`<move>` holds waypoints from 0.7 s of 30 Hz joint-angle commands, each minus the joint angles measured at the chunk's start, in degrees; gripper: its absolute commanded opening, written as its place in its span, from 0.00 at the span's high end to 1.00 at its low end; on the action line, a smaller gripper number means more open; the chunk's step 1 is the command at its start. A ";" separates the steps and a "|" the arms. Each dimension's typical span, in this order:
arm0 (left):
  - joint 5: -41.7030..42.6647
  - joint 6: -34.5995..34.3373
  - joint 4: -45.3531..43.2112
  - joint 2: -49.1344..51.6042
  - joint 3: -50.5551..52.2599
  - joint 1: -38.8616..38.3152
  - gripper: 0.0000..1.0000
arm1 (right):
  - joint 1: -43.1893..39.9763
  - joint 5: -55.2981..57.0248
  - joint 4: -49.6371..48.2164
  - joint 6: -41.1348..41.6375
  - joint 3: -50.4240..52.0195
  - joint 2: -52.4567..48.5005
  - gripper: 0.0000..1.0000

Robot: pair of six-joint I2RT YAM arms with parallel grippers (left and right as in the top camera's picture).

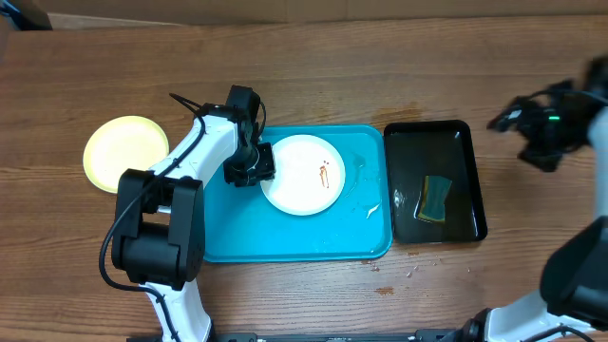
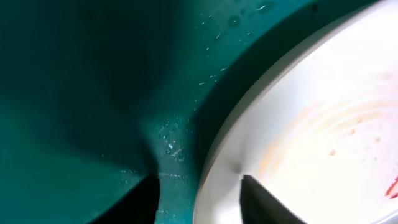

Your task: Clean dirty plates on tray and stack at the side

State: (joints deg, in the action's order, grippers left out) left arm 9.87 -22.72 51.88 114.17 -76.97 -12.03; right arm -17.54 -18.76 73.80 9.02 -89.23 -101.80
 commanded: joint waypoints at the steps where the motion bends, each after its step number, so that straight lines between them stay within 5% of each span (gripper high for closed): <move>1: 0.70 0.50 0.04 0.46 -0.39 -0.52 0.52 | 6.88 11.63 3.43 -1.38 -0.74 0.44 0.11; 9: 0.70 0.92 0.59 0.46 -0.39 -0.52 0.48 | 19.47 21.27 8.33 7.76 2.16 0.44 0.11; 16: 0.70 2.16 0.96 0.46 -0.39 -0.52 0.44 | 25.94 21.44 -3.32 9.25 14.82 0.42 0.12; 21: 0.68 2.16 1.44 0.46 -0.39 -0.52 0.43 | 26.21 22.80 -16.63 8.98 22.38 0.42 0.22</move>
State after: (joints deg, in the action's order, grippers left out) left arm 9.89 -21.91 53.10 114.17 -76.97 -12.03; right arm 8.97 2.17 60.29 17.17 -69.06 -101.80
